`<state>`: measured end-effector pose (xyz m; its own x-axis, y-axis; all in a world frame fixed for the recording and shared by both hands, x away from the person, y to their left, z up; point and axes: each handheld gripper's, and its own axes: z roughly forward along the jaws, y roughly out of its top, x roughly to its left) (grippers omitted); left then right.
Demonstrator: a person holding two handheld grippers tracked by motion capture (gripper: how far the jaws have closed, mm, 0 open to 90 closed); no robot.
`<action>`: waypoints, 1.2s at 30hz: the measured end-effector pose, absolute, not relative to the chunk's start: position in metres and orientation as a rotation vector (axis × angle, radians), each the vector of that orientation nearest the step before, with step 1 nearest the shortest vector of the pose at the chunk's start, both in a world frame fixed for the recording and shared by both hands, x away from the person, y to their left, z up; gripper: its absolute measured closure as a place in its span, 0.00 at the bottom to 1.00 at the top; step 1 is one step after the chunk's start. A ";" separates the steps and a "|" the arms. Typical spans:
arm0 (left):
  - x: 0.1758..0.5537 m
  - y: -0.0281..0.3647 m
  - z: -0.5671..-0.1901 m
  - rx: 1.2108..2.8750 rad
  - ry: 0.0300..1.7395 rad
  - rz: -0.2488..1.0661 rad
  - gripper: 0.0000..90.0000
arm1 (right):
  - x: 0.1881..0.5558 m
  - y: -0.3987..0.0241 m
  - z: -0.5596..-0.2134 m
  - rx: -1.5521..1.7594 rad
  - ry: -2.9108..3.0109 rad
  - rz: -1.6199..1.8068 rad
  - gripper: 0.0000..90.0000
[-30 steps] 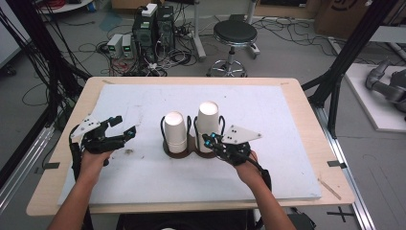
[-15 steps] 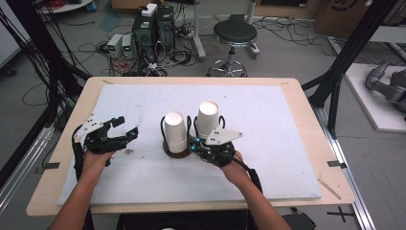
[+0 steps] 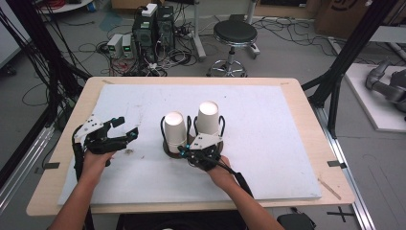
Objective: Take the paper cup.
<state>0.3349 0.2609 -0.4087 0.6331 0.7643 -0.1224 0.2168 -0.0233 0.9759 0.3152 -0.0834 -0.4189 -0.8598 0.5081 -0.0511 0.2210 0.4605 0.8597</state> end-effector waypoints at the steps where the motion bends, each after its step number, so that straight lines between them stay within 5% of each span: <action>1: 0.335 0.261 -0.409 1.575 0.838 0.539 0.24 | 0.315 -0.082 -0.421 0.632 2.412 1.346 1.00; 36: 0.335 0.257 -0.410 1.587 0.829 0.537 0.24 | 0.315 -0.062 -0.435 0.957 2.329 1.266 1.00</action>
